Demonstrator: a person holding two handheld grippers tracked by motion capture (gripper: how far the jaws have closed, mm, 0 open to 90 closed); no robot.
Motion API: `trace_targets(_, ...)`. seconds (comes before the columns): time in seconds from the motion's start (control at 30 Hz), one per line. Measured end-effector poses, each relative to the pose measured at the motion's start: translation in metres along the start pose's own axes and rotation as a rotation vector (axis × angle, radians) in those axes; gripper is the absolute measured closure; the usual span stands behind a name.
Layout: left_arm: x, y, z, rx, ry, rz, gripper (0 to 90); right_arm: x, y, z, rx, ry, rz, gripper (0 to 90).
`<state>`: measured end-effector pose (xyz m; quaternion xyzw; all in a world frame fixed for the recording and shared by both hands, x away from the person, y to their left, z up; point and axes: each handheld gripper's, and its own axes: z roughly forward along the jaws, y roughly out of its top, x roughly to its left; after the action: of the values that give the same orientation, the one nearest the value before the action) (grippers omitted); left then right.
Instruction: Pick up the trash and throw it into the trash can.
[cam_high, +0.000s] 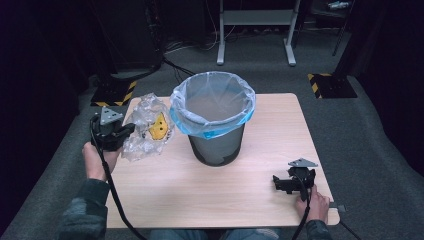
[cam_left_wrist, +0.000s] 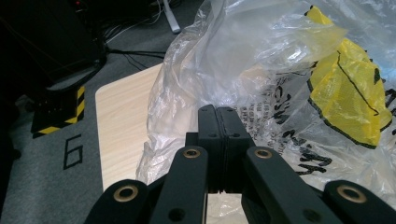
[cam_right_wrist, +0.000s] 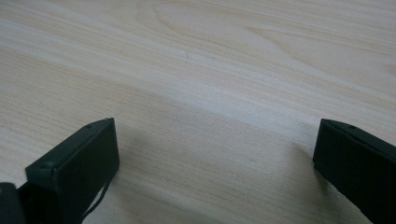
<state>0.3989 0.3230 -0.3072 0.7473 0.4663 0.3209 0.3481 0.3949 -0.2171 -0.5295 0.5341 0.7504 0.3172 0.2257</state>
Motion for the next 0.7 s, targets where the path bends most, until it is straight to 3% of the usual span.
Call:
trace_targets(0.4, 0.007, 0.006, -0.008, -0.011, 0.014, -0.009, 89.1, 0.000, 0.000, 0.000, 0.000, -0.001, 0.002, 0.0)
trace_targets(0.7, 0.013, 0.025, -0.020, -0.059, 0.023, -0.009, 89.1, 0.000, 0.000, 0.000, 0.000, -0.002, 0.003, 0.0)
